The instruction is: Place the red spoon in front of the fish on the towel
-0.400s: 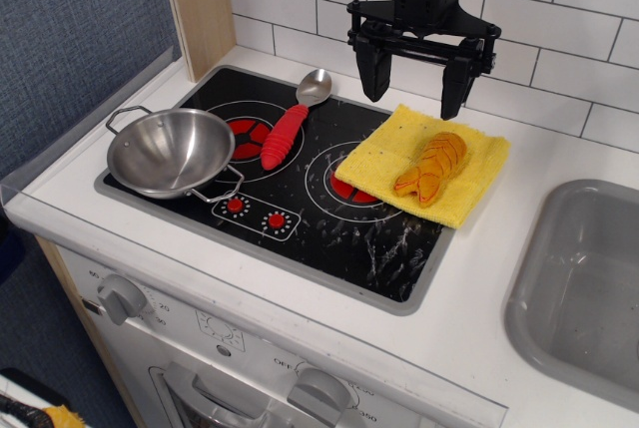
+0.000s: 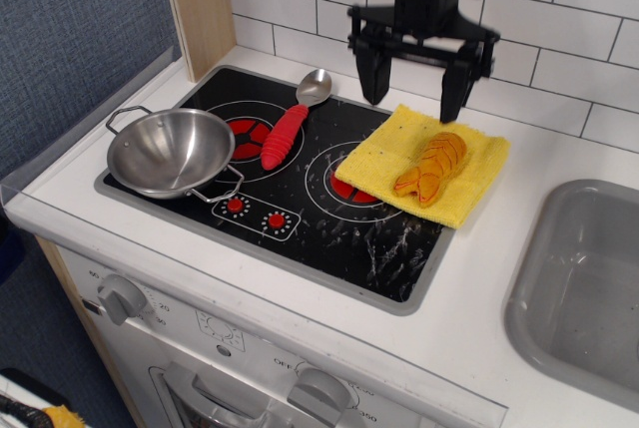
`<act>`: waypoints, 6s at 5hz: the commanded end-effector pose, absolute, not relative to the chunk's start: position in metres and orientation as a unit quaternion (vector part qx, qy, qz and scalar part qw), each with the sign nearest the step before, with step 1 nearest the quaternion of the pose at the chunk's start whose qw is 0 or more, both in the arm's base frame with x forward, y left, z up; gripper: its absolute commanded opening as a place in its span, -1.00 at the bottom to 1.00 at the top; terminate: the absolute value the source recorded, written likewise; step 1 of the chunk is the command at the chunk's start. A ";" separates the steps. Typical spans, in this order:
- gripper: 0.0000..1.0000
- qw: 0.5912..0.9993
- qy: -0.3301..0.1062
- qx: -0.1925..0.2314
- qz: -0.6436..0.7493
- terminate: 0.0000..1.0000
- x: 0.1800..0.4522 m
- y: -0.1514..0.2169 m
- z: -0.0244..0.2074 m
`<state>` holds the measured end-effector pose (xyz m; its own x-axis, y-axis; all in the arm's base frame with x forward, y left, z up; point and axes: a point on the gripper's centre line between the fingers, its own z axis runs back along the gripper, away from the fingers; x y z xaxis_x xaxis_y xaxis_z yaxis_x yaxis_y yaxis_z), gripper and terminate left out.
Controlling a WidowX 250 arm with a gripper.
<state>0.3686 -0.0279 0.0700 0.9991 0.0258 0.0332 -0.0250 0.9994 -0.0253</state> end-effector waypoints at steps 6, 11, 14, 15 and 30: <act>1.00 0.995 -0.010 0.028 0.090 -1.00 0.379 0.077 0.031; -1.00 0.994 0.005 0.016 0.111 -1.00 0.376 0.084 0.021; -1.00 0.996 -0.070 0.004 0.052 -1.00 0.368 0.032 0.087; -1.00 0.996 -0.089 -0.007 0.031 -1.00 0.337 0.001 0.109; 1.00 0.998 -0.056 -0.007 0.000 -1.00 0.252 -0.032 0.078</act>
<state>0.2474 -0.0346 0.0624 0.9983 -0.0038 0.0579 0.0042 1.0000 -0.0067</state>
